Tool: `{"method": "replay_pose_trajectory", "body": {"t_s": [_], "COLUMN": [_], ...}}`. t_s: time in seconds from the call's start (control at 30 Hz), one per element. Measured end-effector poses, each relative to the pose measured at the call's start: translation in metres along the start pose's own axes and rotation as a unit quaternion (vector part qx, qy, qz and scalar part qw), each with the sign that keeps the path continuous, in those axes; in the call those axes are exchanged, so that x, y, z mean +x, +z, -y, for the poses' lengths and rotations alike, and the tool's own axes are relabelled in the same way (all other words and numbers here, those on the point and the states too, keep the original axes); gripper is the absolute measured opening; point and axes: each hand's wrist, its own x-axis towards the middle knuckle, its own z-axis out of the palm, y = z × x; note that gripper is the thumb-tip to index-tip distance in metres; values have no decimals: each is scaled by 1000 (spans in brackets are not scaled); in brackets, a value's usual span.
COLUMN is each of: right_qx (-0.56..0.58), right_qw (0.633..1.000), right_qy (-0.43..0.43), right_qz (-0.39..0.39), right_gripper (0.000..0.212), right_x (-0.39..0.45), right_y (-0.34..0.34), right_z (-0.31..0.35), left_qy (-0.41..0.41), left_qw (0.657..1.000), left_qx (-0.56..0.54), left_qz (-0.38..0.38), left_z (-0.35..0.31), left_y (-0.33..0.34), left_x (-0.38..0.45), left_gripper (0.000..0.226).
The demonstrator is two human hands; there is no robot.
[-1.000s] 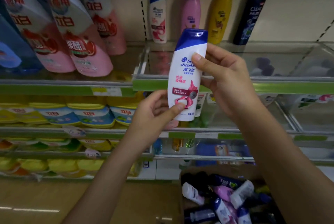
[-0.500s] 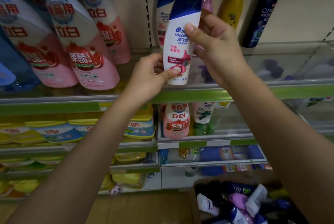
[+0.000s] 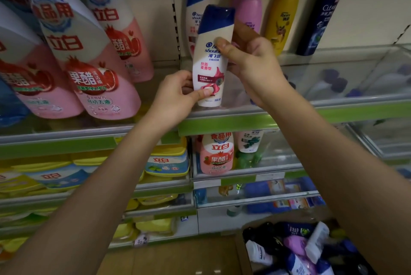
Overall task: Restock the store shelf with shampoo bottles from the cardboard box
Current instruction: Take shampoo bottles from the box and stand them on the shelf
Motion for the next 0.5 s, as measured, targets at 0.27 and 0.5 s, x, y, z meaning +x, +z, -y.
{"method": "replay_pose_trajectory", "body": {"t_s": [0.27, 0.5], "right_qx": [-30, -48], "right_qw": [999, 997], "right_qy": [9, -2], "right_qz": [-14, -55], "right_gripper": [27, 29], "right_x": [-6, -25], "right_y": [-32, -100], "right_z": [10, 28], "left_qy": [-2, 14], "left_qw": [999, 995], "left_qx": [9, 15], "left_qz": [45, 101], "left_z": [-20, -56], "left_y": [28, 91], "left_x": [7, 24], "left_gripper": [35, 41]}}
